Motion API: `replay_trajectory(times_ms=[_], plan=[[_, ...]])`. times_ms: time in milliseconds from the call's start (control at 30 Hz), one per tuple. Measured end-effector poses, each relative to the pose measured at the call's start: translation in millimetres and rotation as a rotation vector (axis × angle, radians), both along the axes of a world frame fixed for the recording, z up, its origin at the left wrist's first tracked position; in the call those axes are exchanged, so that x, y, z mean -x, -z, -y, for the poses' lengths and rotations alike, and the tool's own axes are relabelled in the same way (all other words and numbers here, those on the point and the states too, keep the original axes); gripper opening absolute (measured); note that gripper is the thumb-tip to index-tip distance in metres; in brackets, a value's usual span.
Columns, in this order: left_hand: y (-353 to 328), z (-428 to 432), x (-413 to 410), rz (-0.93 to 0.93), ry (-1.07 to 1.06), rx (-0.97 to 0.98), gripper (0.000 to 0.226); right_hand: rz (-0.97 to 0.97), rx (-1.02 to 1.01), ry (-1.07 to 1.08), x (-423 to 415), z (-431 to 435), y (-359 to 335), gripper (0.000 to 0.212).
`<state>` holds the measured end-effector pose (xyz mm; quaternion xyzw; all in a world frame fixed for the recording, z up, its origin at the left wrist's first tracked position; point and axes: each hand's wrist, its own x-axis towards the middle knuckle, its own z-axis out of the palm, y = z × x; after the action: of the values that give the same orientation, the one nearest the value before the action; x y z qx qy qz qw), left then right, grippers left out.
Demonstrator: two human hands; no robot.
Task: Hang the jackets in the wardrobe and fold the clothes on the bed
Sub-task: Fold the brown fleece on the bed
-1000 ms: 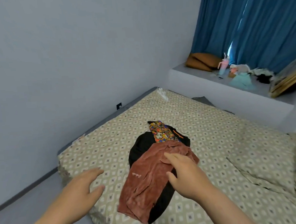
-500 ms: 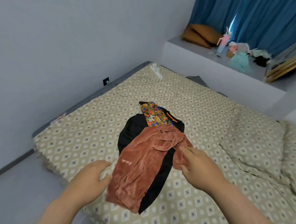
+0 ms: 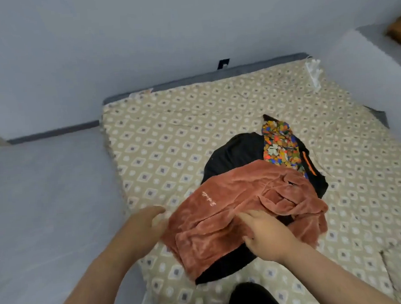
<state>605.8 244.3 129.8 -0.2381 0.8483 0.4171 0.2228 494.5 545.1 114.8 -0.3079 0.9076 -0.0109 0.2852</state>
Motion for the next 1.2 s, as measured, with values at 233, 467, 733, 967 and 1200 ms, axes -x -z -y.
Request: replay_trajectory(times_ms=[233,467,733,967,1200], plan=[[184.7,-80.8,-51.1,0.158,-0.644,-0.381,0.015,0.219,0.059,-0.493,-10.8,63.0,186.7,0.068],[279.8,-121.2,-46.5,-0.134,-1.17,-0.471,0.022,0.014,0.301,-0.325,-38.4,60.3,255.5,0.085],[222.7,-166.9,-76.6,-0.536,-1.089,-0.618,0.017,0.097,0.53,-0.246,-62.3,-9.9,186.2,0.028],[109.2,-231.6,-150.3,-0.928,-1.058,-0.276,0.013,-0.044,0.777,-0.462,-114.0,-117.1,81.5,0.026],[42.4,-283.4,-208.9,-1.0,-1.361,-0.524,0.015,0.113,1.214,-0.203,-129.0,-201.4,12.0,0.035]])
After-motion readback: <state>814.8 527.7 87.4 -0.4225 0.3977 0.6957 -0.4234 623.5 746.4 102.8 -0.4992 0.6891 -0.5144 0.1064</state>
